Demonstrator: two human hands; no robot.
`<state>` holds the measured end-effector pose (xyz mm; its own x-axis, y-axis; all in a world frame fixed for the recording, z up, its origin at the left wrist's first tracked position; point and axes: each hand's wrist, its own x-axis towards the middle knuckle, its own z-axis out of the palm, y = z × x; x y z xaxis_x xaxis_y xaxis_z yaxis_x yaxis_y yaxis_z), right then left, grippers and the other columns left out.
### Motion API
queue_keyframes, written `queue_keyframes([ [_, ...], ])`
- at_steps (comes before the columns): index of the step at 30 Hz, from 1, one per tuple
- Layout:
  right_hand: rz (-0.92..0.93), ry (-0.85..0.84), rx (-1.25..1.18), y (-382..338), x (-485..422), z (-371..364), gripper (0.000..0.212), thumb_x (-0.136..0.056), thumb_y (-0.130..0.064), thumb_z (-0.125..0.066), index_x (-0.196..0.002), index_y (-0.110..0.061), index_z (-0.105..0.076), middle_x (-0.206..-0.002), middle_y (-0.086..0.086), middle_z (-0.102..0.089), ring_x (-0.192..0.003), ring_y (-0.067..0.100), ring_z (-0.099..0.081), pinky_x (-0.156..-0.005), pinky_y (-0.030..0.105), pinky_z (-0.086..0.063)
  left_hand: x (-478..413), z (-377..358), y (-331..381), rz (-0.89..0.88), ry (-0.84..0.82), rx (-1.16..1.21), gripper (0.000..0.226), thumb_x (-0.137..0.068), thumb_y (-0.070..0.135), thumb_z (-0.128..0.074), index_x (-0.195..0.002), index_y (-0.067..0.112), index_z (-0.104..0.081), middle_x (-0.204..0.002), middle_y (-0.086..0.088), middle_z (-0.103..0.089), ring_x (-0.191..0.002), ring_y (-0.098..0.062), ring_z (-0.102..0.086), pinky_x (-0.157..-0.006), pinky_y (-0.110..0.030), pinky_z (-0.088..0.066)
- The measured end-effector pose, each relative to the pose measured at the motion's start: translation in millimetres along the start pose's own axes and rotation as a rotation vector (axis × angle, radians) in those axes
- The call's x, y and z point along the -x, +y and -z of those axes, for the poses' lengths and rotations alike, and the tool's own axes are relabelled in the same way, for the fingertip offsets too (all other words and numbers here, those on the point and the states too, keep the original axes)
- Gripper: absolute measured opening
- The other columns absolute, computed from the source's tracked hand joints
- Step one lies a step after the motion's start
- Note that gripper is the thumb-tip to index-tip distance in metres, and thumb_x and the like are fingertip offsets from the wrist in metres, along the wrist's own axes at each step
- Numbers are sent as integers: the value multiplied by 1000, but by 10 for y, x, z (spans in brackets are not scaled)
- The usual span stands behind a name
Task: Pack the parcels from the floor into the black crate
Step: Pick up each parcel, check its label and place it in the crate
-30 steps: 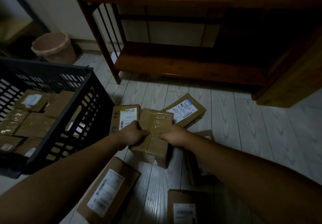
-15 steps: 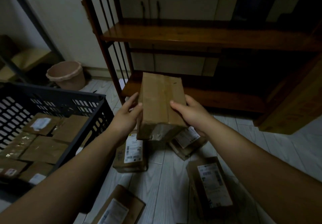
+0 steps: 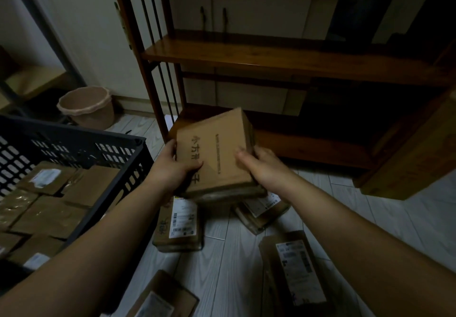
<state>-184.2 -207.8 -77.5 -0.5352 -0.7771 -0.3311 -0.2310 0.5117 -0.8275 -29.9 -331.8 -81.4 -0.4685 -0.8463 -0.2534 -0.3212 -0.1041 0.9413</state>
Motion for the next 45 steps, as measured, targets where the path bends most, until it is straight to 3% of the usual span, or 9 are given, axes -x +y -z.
queue_keyframes([
  [4, 83, 59, -141, 65, -30, -15, 77, -72, -54, -68, -140, -37, -38, -135, -8, -49, -120, 16, -50, -94, 33, -45, 58, 38, 142, -141, 1, 29, 83, -83, 4, -65, -147, 31, -19, -125, 17, -42, -88, -7, -57, -64, -25, -52],
  [7, 135, 86, -311, -5, 60, 44, 47, -90, -30, -61, -134, -37, -45, -106, -23, -57, -100, -3, -54, -74, 15, -41, 175, 170, 212, -142, -71, 13, 58, -86, 16, -63, -137, 33, -40, -120, 7, -60, -100, -14, -64, -81, -30, -52],
  [11, 91, 103, -399, -352, 463, 37, 47, -95, -20, -53, -138, -34, -40, -111, -22, -57, -95, -13, -53, -75, 6, -41, 668, 359, 543, -76, -184, 33, 70, -88, 15, -62, -142, 43, -28, -120, 12, -61, -110, -8, -61, -90, -26, -49],
  [15, 21, 99, -392, -1123, 940, 242, 63, -92, -38, -53, -148, -38, -24, -142, -10, -45, -126, 10, -45, -106, 34, -38, 1057, 637, 1299, -25, -110, 71, 57, -92, 9, -53, -138, 36, -33, -111, 16, -61, -91, 12, -63, -67, -4, -48],
  [19, 81, 98, -353, -2156, 1463, 646, 60, -99, -28, -45, -149, -40, -15, -138, -19, -37, -124, 2, -38, -98, 25, -34, 1390, 1033, 2289, -4, -81, 81, 49, -92, 10, -53, -122, 48, -45, -107, 16, -68, -99, -1, -64, -89, -27, -50],
  [23, 80, 127, -337, -3267, 2212, 1027, 60, -101, -27, -40, -150, -39, -8, -130, -20, -32, -119, -2, -33, -96, 21, -30, 2021, 1485, 3387, -3, -76, 80, 56, -91, 9, -53, -140, 32, -37, -120, 10, -62, -111, -7, -59, -101, -37, -45],
  [28, 93, 159, -332, -4067, 3164, 1177, 58, -101, -22, -40, -150, -36, -12, -131, -15, -38, -119, 2, -38, -95, 22, -32, 2871, 1974, 4189, -22, -93, 55, 51, -91, 13, -58, -135, 33, -42, -123, 4, -62, -114, -14, -59, -101, -46, -45],
  [34, 179, 44, -348, -4482, 4033, 1178, 55, -100, -24, -43, -138, -53, -16, -132, -20, -44, -120, 1, -43, -94, 19, -34, 3797, 2372, 4611, -100, -7, 25, 48, -91, 8, -55, -133, 30, -45, -116, 4, -65, -106, -10, -63, -91, -33, -52],
  [45, 313, -69, -228, -5281, 4777, 916, 99, -86, -32, -67, -143, -53, 11, -152, -14, -25, -132, 8, -31, -111, 39, -32, 4537, 3338, 5031, -186, 114, 153, 41, -95, 10, -48, -126, 37, -47, -113, -1, -64, -99, -20, -66, -79, -39, -56],
])
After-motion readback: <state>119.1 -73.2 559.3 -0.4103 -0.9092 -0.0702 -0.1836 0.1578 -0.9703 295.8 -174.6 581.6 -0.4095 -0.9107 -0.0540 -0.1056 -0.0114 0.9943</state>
